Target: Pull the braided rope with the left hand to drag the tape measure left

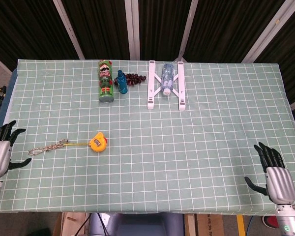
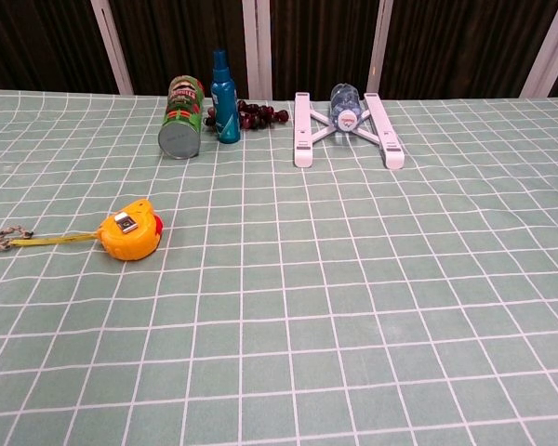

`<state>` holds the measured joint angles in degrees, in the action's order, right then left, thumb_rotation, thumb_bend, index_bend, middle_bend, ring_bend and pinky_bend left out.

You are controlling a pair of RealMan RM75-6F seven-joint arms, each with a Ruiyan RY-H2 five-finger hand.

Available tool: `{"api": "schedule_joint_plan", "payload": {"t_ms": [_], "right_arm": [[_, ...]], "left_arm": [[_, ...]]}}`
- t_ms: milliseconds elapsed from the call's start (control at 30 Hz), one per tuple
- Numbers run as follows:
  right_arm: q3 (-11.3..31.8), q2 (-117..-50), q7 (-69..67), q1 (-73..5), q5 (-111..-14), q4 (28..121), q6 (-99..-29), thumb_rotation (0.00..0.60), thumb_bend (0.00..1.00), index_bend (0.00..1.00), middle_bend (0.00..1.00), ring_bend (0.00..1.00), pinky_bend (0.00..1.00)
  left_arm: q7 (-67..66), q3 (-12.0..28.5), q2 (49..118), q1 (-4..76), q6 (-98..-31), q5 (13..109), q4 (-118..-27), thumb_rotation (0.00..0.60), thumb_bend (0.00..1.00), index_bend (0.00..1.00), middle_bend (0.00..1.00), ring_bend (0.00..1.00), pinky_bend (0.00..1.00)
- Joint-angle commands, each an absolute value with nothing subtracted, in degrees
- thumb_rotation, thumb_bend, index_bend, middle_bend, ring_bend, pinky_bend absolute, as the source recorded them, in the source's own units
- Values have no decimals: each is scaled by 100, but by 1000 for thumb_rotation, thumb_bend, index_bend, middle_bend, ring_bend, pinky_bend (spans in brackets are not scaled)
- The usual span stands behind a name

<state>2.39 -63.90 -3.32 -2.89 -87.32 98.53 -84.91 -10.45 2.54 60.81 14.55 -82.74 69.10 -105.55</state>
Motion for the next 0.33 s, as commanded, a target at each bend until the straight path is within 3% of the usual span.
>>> {"api": "schedule_joint_plan", "payload": {"t_ms": [33, 100, 200, 333], "right_arm": [[226, -6392, -320, -290, -8757, 9846, -8494, 600, 269, 0, 0, 0, 0], [215, -6390, -291, -290, -8783, 9837, -8499, 600, 269, 0, 0, 0, 0], [163, -6365, -184, -299, -8851, 9824, -8465, 600, 269, 0, 0, 0, 0], [128, -6351, -162, -316, -8984, 9793, -8485, 600, 269, 0, 0, 0, 0]], "left_arm": [[-485, -174, 6030, 873, -8943, 7900, -10779, 600, 80, 95, 0, 0, 0], [-391, -366, 6132, 649, -9224, 8336, -10625, 600, 68, 25, 0, 0, 0], [-486, -776, 6349, 308, -9545, 9093, -10206, 600, 43, 0, 0, 0, 0], [-657, -781, 6532, 169, -9700, 9364, -9901, 600, 25, 0, 0, 0, 0]]}}
